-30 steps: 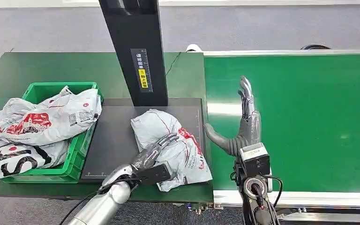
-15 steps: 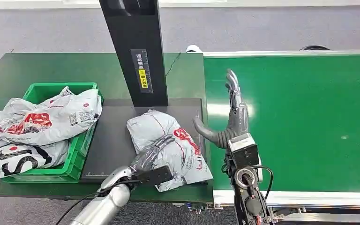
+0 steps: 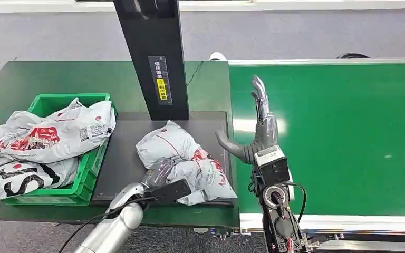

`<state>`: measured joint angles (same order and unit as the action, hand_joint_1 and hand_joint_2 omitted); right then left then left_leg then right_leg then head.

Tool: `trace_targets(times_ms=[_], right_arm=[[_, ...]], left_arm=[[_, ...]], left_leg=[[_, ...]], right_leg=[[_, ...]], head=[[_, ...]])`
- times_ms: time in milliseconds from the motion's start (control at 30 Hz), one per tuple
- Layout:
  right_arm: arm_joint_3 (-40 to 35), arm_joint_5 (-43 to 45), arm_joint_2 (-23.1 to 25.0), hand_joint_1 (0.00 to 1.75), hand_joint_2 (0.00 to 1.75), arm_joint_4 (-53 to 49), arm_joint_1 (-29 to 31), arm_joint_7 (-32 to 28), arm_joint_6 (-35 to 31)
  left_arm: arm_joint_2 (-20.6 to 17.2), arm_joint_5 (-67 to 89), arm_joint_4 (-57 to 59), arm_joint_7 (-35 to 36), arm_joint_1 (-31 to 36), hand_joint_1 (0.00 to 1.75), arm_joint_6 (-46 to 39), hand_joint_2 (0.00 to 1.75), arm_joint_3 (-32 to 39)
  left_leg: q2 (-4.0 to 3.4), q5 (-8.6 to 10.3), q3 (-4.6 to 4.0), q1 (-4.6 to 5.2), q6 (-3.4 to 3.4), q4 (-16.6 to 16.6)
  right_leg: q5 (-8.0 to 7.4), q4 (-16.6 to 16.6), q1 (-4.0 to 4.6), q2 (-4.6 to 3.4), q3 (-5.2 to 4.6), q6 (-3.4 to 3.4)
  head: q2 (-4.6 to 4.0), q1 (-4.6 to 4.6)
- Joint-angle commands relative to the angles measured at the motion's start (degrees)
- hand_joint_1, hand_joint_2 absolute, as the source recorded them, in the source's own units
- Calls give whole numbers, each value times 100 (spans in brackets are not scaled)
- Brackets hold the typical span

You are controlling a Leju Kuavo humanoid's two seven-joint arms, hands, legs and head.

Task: Moved the parcel from conveyor to table for the left to box.

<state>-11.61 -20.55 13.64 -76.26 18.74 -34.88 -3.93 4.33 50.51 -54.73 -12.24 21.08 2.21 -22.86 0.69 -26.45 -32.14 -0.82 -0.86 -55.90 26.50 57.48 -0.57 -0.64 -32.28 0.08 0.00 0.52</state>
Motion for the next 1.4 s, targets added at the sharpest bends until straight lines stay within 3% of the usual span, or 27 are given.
trace_targets(times_ms=[33, 233, 367, 467, 700, 933, 1167, 1300, 1400], right_arm=[[111, -18, -35, 0, 175, 272, 124, 1, 35], [195, -129, 14, 0, 175, 135, 105, 31, 233], [193, -136, 75, 0, 175, 222, 236, 52, 328], [121, -134, 85, 0, 175, 388, 355, 53, 335], [144, -67, 11, 0, 175, 219, 179, 39, 246], [159, -37, -82, 0, 175, 43, -44, 54, 201], [90, -37, -153, 0, 175, 14, -49, 73, 149], [153, -25, -277, 0, 175, -120, -184, 94, 54], [165, -29, -307, 0, 175, -169, -229, 106, 59]], left_arm=[[-67, -39, 219, -155, -217, 175, -44, 175, 224], [7, -430, -794, -838, -591, 175, -764, 175, 607], [-54, -225, -2087, -1822, -867, 175, -2159, 175, 590], [-152, 31, -3030, -2129, -1042, 175, -2823, 175, 528], [-388, -548, -3670, -2776, -952, 175, -3887, 175, 529], [-368, -831, -3680, -2715, -761, 175, -4221, 175, 928], [-326, 654, -3063, -1746, -575, 175, -4221, 175, 1715], [-380, 1315, -2391, -688, -287, 175, -3546, 175, 1918], [-391, 1309, -2259, -695, -225, 175, -3533, 175, 1926]], left_leg=[[-14, -1, 6, 3, 3, 6], [-24, 0, -8, 0, 4, 5], [-18, -4, -30, -3, 3, -7], [-17, -5, -54, -2, 4, -14], [-14, -4, -64, -3, 1, -6], [-4, -1, -66, -2, 2, -3], [-7, 1, -59, -2, 4, 1], [3, 3, -58, -1, 3, 4], [11, 4, -58, 0, 3, 4]], right_leg=[[-3, -5, -2, -8, 2, 0], [-7, -7, 1, -15, -15, -1], [-2, 1, 4, -9, -38, -1], [0, 7, 4, -8, -65, -2], [0, 1, 4, -7, -70, -1], [-1, -1, 3, 2, -73, -1], [-2, -7, 4, 4, -66, -1], [0, -8, 3, 13, -65, -1], [1, -7, 1, 20, -65, -1]], head=[[0, 0], [0, 0], [0, 0], [0, 0], [0, 0], [0, 0], [0, 0], [0, 0], [0, 0]])
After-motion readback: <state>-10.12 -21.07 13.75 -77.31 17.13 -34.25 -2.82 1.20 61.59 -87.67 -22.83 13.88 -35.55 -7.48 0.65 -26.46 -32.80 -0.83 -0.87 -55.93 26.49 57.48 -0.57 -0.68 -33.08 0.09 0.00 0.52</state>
